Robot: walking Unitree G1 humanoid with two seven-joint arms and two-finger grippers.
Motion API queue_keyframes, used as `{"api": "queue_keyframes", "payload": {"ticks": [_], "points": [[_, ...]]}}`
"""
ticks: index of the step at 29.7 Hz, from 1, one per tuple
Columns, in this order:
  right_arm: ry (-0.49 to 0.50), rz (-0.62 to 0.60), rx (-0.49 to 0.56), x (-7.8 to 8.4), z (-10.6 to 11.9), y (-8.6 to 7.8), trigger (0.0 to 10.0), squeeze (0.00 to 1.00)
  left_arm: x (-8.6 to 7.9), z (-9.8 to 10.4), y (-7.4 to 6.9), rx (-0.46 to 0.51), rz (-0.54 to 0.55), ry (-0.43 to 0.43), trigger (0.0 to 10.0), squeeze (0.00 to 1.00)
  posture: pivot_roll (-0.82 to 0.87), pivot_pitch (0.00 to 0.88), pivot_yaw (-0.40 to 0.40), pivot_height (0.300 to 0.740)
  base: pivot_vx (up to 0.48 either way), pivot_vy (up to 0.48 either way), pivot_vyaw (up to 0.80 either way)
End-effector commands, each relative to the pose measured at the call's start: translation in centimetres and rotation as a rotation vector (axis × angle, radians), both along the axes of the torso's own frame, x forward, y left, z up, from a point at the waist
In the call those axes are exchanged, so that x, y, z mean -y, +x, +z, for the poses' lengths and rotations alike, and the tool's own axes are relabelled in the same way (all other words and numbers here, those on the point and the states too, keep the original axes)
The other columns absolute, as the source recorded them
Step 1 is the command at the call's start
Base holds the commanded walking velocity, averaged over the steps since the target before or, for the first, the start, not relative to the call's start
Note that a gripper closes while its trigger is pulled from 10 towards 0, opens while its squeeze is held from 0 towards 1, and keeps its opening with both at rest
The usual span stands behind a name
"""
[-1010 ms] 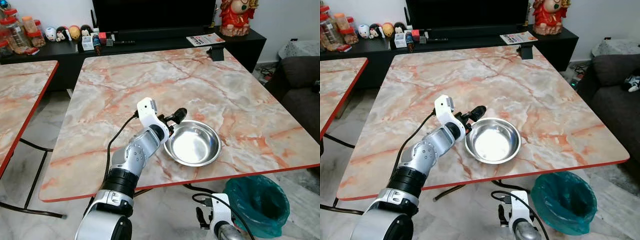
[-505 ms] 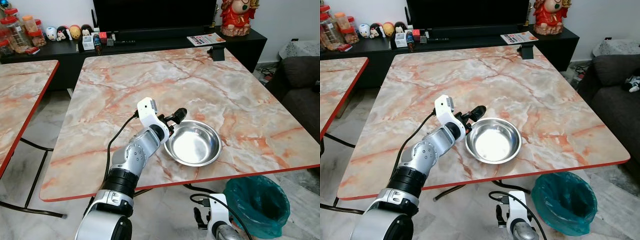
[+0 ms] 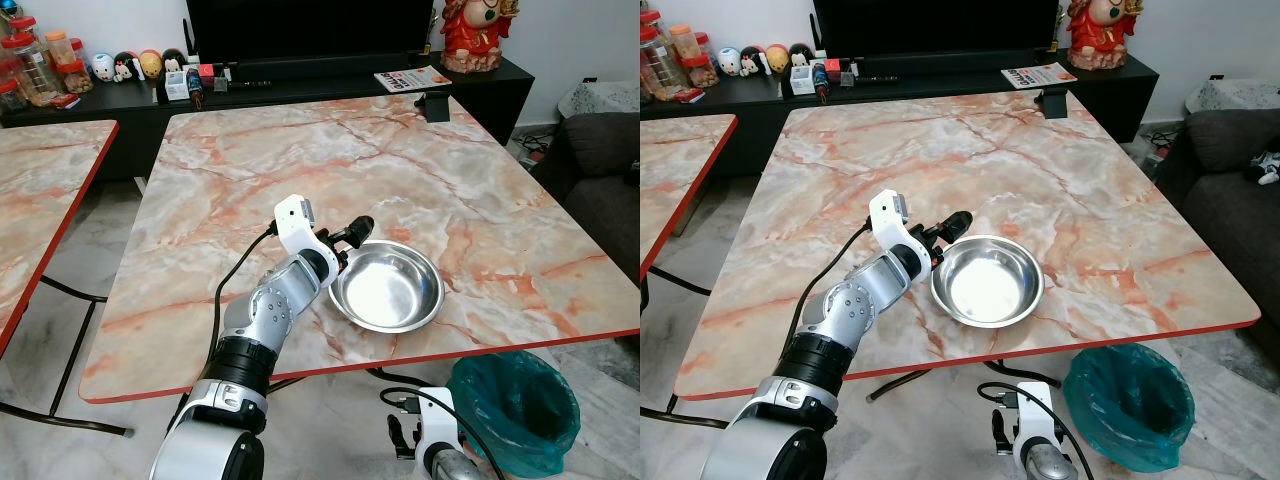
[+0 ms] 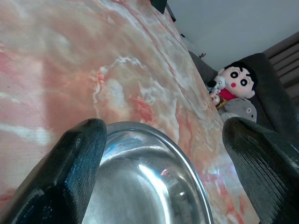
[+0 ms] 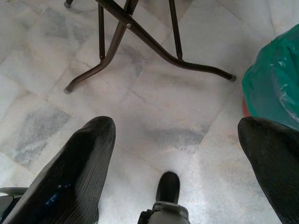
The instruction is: Setting the table
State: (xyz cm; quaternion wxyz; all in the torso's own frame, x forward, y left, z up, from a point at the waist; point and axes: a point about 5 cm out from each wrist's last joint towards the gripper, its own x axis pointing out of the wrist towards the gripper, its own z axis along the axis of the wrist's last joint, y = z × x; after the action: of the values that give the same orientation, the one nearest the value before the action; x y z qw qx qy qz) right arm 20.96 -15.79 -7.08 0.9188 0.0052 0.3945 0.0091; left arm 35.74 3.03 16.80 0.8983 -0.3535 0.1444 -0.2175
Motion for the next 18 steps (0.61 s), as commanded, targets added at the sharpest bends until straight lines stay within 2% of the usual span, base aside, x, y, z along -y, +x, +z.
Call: {"api": "queue_keyframes", "payload": {"ticks": [1, 17, 18], "points": [[0.002, -0.008, -0.003, 0.04, 0.02, 0.07, 10.0, 0.0, 6.47, 2.77, -1.77, 0.021, -0.141, -0.132, 10.0, 1.0, 0.0, 0.0, 0.083, 0.736, 0.0, 0.0, 0.0], [0.002, -0.008, -0.003, 0.04, 0.02, 0.07, 10.0, 0.0, 6.47, 2.77, -1.77, 0.021, -0.141, -0.132, 10.0, 1.0, 0.0, 0.0, 0.083, 0.736, 0.0, 0.0, 0.0], [0.002, -0.008, -0.003, 0.02, 0.02, 0.07, 10.0, 0.0, 6.47, 2.81, -1.72, 0.018, -0.143, -0.133, 10.0, 1.0, 0.0, 0.0, 0.0, 0.736, 0.0, 0.0, 0.0]]}}
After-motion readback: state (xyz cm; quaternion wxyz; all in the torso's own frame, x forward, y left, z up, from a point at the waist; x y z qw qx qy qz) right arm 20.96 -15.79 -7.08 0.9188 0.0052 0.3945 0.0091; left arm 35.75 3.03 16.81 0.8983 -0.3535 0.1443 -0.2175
